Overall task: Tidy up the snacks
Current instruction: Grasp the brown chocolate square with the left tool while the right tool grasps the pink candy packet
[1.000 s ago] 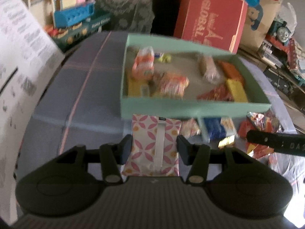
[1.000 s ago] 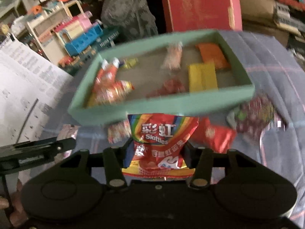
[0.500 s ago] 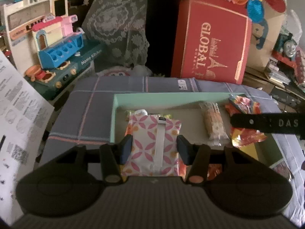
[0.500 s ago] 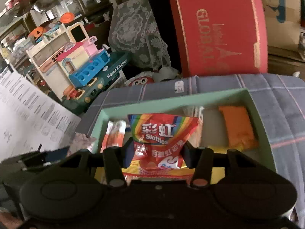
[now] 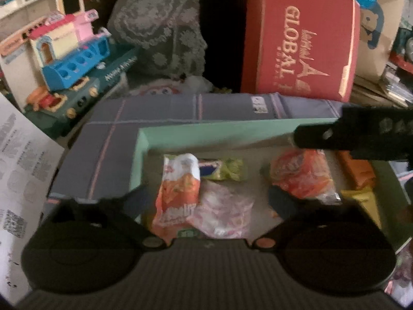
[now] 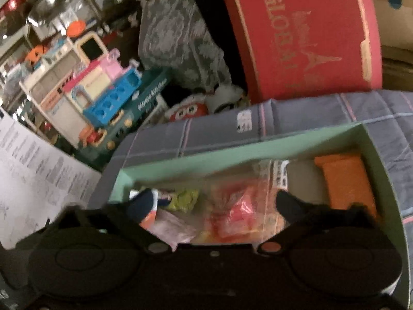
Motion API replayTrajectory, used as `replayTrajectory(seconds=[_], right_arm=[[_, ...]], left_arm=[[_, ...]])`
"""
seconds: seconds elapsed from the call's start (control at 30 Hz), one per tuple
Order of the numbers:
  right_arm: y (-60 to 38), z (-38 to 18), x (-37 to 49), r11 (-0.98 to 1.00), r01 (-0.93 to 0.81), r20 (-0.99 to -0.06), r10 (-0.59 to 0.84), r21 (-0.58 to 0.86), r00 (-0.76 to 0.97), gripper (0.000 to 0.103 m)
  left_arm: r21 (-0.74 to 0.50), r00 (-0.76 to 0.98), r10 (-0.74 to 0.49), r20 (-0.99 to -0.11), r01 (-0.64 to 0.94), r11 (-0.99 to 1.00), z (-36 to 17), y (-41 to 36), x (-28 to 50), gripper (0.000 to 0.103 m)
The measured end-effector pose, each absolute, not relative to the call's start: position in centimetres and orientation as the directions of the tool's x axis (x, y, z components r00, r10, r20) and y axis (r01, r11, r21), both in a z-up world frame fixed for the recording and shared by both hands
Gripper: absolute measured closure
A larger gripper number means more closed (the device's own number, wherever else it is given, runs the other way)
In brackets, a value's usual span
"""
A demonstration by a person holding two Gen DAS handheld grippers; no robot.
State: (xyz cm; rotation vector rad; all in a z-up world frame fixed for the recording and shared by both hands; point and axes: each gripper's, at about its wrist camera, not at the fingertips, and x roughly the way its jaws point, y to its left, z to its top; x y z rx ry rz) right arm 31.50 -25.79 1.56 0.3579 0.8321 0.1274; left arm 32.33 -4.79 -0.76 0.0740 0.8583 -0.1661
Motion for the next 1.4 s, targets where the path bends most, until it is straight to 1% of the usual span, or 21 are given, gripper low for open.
replayTrajectory(seconds=[0.13,0.43,0.9,1.17,1.3,1.4], right_arm=[[-26.0,1.5,30.8,0.937,0.036,-0.707,0.237,0.348,0.666,0.000],[-26.4,3.0,27.7,0.950,0.039,-0.713,0.206,0.311,0.670,0.000],[-27.0,5.5,18.6,0.943,0.031,-0.695,0.221,0.330,0.684,0.000],[-28.4,4.3,13.2,0.940,0.058,-0.718,0.215,0.336,0.662,0.000],[-29.5,3.2,10.8,0.938,0.093,-0.743,0.201,0.334,0.638,0.000],[-30.8,1.9,9.1,0.923,0.132,-0.758,0.209,0.361,0.618,0.000]], left_arm=[[-0.011,0.616,-0.112,-0.780,0.165,0.986,-1.1,-4.6,32.1,0.000],[-0.022,0.613,-0.113,-0.782,0.154,0.988,0.3,-4.4,29.6,0.000],[-0.073,0.605,-0.148,-0.783,0.146,0.987,2.3,-4.1,20.6,0.000],[-0.056,0.574,-0.152,-0.805,0.182,0.982,1.1,-5.3,15.7,0.000],[-0.042,0.554,-0.149,-0.819,0.201,0.979,0.1,-5.8,13.8,0.000],[-0.028,0.537,-0.143,-0.832,0.217,0.976,-0.7,-6.2,12.7,0.000]])
